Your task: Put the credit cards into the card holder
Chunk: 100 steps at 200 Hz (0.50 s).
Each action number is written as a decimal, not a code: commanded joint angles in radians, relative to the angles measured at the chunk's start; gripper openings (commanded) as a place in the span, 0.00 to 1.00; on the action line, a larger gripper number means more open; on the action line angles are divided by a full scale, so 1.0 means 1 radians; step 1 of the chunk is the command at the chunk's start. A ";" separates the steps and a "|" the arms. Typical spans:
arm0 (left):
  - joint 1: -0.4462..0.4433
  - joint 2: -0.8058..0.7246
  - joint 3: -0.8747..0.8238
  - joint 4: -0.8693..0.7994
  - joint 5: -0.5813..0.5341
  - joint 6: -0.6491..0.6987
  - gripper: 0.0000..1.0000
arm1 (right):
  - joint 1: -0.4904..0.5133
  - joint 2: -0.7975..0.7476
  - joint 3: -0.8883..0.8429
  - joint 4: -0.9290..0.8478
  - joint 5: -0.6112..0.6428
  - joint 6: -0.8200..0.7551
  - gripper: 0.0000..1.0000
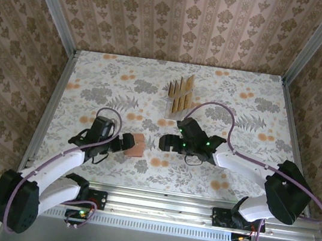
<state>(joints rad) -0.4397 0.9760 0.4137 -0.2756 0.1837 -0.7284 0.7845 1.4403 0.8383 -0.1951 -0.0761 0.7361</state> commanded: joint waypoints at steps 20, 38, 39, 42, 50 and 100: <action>-0.067 0.026 -0.019 0.127 -0.003 -0.078 1.00 | 0.002 0.024 -0.050 0.099 -0.038 0.046 0.83; -0.093 0.068 -0.011 0.162 -0.018 -0.086 1.00 | -0.004 0.033 -0.053 0.105 -0.050 0.037 0.81; -0.094 0.070 -0.010 0.163 -0.019 -0.086 1.00 | -0.005 0.033 -0.053 0.106 -0.051 0.037 0.81; -0.097 0.077 -0.008 0.167 -0.022 -0.087 1.00 | -0.007 0.034 -0.055 0.107 -0.055 0.036 0.81; -0.108 0.096 -0.001 0.175 -0.027 -0.088 1.00 | -0.009 0.037 -0.054 0.112 -0.062 0.036 0.80; -0.180 0.174 0.035 0.238 -0.059 -0.121 1.00 | -0.033 0.034 -0.072 0.140 -0.090 0.040 0.77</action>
<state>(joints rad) -0.5892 1.1275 0.4046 -0.0994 0.1524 -0.8131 0.7624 1.4689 0.7883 -0.0818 -0.1402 0.7639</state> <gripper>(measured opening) 0.999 0.776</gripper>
